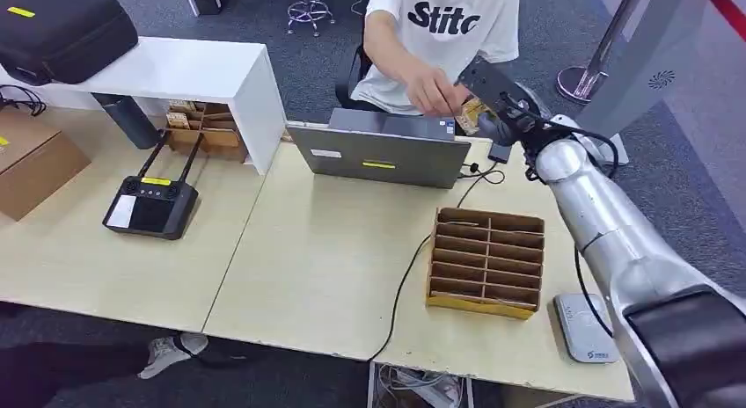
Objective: Pass the card to the sensor for recognition and then transmit it.
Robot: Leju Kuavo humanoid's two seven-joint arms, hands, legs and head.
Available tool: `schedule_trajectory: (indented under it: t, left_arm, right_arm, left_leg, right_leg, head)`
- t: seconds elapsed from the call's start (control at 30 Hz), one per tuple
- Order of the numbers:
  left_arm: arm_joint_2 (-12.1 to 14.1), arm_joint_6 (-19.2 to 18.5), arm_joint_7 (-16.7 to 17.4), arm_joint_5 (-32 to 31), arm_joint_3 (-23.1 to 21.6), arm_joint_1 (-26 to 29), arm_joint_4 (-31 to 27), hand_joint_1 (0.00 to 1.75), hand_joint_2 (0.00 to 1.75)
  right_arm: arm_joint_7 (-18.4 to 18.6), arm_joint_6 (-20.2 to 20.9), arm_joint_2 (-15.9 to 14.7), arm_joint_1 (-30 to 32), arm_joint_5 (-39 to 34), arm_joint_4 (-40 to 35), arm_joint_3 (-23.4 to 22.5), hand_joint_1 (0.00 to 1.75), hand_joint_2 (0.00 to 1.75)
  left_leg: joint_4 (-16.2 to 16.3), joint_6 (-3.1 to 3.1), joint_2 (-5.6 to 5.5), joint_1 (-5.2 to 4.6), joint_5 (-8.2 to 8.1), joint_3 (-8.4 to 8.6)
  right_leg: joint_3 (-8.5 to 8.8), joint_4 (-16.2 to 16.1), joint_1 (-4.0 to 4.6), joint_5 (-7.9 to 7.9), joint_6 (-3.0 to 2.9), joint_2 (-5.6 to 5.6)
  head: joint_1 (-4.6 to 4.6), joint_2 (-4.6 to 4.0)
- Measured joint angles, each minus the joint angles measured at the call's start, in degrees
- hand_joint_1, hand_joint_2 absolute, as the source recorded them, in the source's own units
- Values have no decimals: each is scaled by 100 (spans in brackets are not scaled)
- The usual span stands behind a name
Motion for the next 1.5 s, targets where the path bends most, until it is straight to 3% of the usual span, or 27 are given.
schedule_trajectory:
  t: [0.07,0.1,0.4,0.57,0.7,0.87,1.07,1.13,1.3,1.5]
  left_arm:
    - [0,4,-2,0,0,1,-9,0,175]
    - [2,4,-2,0,-2,1,-22,0,175]
    - [-13,-59,-24,76,-4,2,-26,0,175]
    - [33,300,-142,254,-4,94,-352,0,175]
    - [158,719,-350,475,-4,242,-820,0,175]
    - [335,1270,-645,772,-13,478,-1572,0,175]
    - [503,1677,-833,800,37,744,-2227,0,175]
    - [564,1735,-846,800,57,808,-2402,0,175]
    - [638,1768,-859,798,109,892,-2621,0,175]
    - [686,1768,-1003,800,136,906,-2767,0,175]
  right_arm:
    - [-2,-2,0,-1,-4,-13,-7,175,175]
    - [-11,-2,2,-1,-11,-20,-11,0,175]
    - [-436,-57,50,36,-371,-460,-185,0,175]
    - [-822,-374,-18,626,-691,-1507,-418,0,175]
    - [-1063,-700,-287,1433,-669,-2703,-555,0,175]
    - [-1682,-879,-735,2934,-625,-4431,-885,0,175]
    - [-2110,-209,-1191,4349,-1603,-5443,-1434,0,175]
    - [-2258,-125,-1300,4803,-1635,-5636,-1684,0,175]
    - [-2212,-427,-1327,5635,-1077,-6155,-2055,0,175]
    - [-1945,-1310,-1327,6372,467,-6833,-2111,0,175]
  left_leg:
    - [0,0,-1,0,0,-1]
    - [0,0,-1,0,0,-2]
    - [0,0,2,0,0,-1]
    - [0,0,3,0,-1,1]
    - [1,4,-2,0,-7,0]
    - [0,13,-4,1,-18,-8]
    - [0,13,-2,0,-35,-5]
    - [0,14,-5,0,-36,-7]
    - [-1,18,2,0,-40,-8]
    - [-1,18,1,1,-39,-10]
  right_leg:
    - [0,0,0,0,0,-1]
    - [0,0,0,0,0,-1]
    - [-2,0,0,0,0,1]
    - [-3,-2,1,0,0,3]
    - [-3,-8,1,-3,3,-3]
    - [0,-14,2,-8,8,-5]
    - [1,-19,1,-19,20,-4]
    - [4,-18,1,-21,21,-9]
    - [1,-17,1,-23,18,-3]
    - [1,-16,1,-28,12,-5]
  head:
    - [0,0]
    - [-2,0]
    - [-2,0]
    - [-2,0]
    - [-4,0]
    - [-4,0]
    - [0,0]
    - [4,0]
    - [-2,0]
    - [0,0]
